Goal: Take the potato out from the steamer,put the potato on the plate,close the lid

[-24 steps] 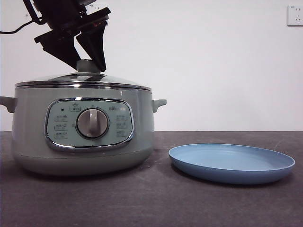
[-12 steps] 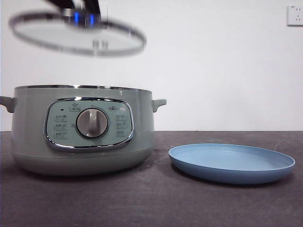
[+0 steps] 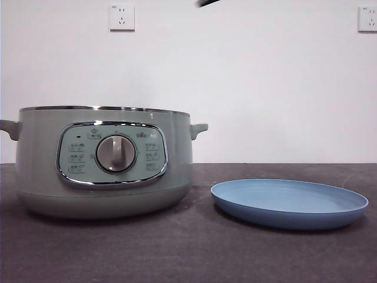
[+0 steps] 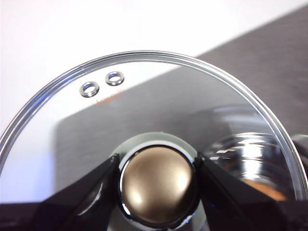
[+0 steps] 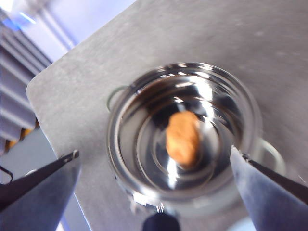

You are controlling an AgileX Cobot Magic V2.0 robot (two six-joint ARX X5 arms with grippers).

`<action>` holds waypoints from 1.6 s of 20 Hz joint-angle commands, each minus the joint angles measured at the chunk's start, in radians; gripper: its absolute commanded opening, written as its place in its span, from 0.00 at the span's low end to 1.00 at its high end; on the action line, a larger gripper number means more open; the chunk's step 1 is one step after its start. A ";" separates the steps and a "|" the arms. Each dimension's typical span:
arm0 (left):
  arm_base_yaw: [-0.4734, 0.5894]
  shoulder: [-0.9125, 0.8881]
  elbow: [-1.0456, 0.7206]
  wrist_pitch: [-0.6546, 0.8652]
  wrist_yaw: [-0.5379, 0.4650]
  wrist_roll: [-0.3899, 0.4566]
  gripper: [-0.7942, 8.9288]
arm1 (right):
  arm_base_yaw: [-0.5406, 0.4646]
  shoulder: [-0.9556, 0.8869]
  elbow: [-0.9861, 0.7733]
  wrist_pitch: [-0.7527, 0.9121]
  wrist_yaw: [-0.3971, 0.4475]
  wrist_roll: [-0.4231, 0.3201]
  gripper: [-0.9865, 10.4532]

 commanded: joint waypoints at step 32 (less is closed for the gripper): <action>-0.002 -0.160 0.014 -0.057 -0.015 -0.041 0.07 | 0.149 0.496 0.600 -0.294 0.370 -0.121 0.08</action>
